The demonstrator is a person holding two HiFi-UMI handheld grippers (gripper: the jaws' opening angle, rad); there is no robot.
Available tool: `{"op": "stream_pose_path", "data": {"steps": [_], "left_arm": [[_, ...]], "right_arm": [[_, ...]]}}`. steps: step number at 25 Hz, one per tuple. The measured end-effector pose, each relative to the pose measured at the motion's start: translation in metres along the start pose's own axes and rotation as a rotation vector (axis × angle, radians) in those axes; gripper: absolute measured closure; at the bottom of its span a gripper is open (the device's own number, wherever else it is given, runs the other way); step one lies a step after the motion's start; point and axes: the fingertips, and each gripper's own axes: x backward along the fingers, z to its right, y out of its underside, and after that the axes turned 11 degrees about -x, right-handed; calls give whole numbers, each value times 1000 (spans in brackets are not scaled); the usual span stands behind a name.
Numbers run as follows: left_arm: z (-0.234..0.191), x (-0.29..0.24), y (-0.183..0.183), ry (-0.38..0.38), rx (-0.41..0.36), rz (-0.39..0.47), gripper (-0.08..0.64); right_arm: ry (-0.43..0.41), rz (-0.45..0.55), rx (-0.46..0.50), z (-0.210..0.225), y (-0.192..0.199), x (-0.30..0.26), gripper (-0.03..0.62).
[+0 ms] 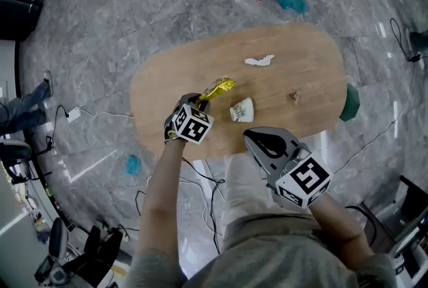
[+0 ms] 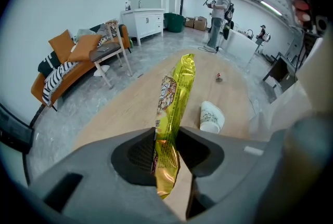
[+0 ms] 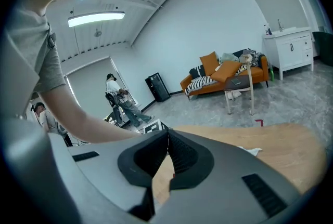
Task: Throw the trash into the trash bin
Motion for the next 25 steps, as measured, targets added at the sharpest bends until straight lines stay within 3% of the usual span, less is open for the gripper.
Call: {"op": "stream_pose_path", "data": {"steps": [10, 25], "left_arm": [[20, 50, -17, -30, 110, 75, 434], [40, 106, -41, -88, 174, 149, 434]], "right_arm": [[-20, 17, 58, -17, -17, 20, 583], [-42, 33, 122, -31, -35, 50, 583]]}}
